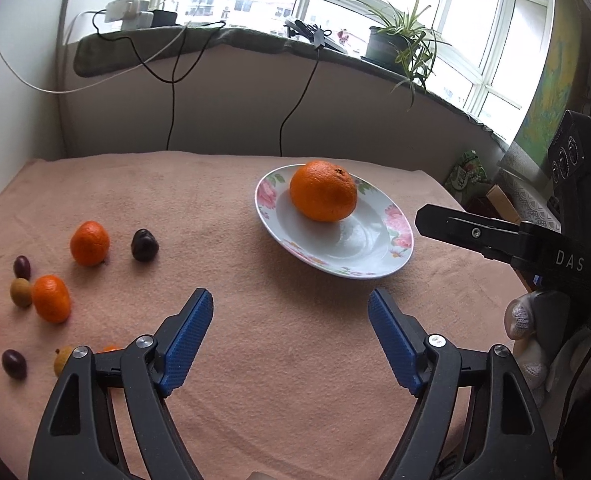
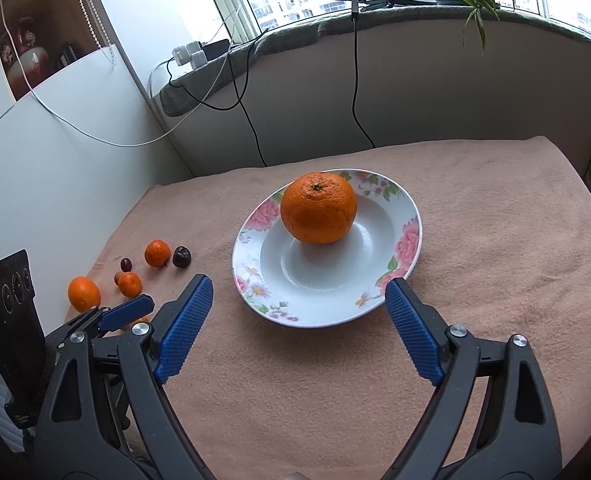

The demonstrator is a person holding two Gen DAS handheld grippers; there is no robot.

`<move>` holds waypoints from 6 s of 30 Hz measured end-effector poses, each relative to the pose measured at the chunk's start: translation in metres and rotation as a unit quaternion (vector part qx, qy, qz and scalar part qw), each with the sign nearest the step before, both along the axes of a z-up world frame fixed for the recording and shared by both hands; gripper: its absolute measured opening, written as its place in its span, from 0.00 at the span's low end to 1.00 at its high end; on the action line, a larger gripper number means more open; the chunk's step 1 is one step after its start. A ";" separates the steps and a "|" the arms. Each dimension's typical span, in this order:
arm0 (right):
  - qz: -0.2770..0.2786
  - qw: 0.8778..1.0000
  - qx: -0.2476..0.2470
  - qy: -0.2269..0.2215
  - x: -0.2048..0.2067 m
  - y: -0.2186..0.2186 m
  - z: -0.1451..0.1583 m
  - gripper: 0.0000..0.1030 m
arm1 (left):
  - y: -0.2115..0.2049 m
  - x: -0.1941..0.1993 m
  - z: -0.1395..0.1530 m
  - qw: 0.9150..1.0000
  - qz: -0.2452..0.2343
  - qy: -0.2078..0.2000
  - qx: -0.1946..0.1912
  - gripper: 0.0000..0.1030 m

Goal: Organize fruits
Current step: 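Grasp the brown kiwi with the left tool while the right tool grasps a mandarin, then carry the kiwi with the left tool while the right tool carries the mandarin to the plate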

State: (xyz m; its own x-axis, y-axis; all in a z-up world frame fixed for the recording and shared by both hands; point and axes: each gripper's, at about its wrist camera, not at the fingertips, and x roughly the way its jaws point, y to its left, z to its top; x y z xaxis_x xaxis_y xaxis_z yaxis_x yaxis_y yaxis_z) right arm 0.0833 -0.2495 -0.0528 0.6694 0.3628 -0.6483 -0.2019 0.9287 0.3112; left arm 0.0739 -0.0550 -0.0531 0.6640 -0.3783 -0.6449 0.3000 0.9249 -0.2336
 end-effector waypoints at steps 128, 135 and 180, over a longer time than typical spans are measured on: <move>0.257 0.961 -0.093 0.029 0.015 0.180 -0.059 0.51 | 0.114 -0.021 -0.016 0.995 0.096 0.007 -0.015 0.24; 0.265 0.957 -0.114 0.034 0.013 0.189 -0.070 0.37 | 0.112 -0.019 -0.018 0.995 0.093 0.011 -0.019 0.24; 0.070 0.992 -0.109 -0.005 0.020 0.009 -0.027 0.28 | -0.030 0.030 -0.001 0.999 -0.046 -0.007 -0.002 0.24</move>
State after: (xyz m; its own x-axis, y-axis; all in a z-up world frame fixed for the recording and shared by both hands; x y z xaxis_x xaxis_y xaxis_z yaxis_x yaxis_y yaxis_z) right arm 0.1030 -0.2406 -0.0793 0.6285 0.3048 -0.7156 -0.3358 0.9362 0.1039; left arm 0.1039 -0.0850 -0.0540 0.6346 -0.4408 -0.6348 0.3870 0.8922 -0.2326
